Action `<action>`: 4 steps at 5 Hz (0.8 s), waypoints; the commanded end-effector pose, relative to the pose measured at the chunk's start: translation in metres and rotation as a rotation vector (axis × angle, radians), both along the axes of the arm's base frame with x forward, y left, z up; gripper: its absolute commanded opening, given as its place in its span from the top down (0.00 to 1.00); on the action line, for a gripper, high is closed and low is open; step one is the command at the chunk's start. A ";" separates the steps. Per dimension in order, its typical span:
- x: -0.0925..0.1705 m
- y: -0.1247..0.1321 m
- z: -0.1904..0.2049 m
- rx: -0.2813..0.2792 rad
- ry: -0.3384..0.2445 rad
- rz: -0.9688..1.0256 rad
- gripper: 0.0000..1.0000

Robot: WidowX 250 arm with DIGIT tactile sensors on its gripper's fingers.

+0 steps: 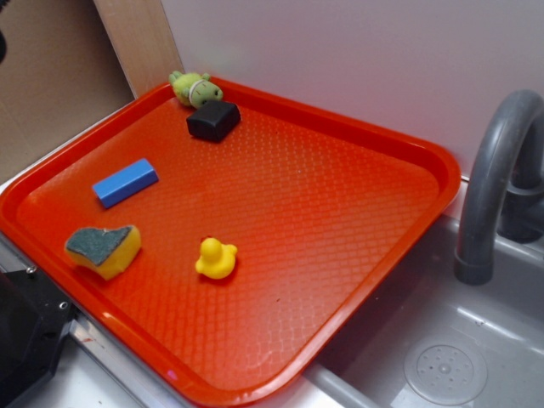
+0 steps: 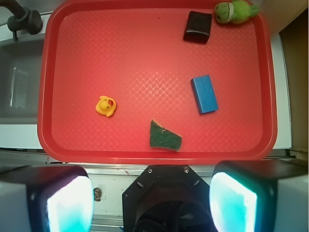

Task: Grab the yellow duck.

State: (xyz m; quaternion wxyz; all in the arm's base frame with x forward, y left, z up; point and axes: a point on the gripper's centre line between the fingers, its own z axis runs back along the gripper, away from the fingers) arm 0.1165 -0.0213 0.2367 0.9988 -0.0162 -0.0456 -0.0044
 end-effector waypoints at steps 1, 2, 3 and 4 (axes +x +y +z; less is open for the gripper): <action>0.000 0.000 0.000 0.000 0.000 0.000 0.00; 0.014 -0.008 -0.003 0.069 0.007 -0.065 0.00; 0.030 -0.021 -0.008 0.085 0.002 -0.220 0.00; 0.041 -0.034 -0.018 0.118 0.013 -0.397 0.00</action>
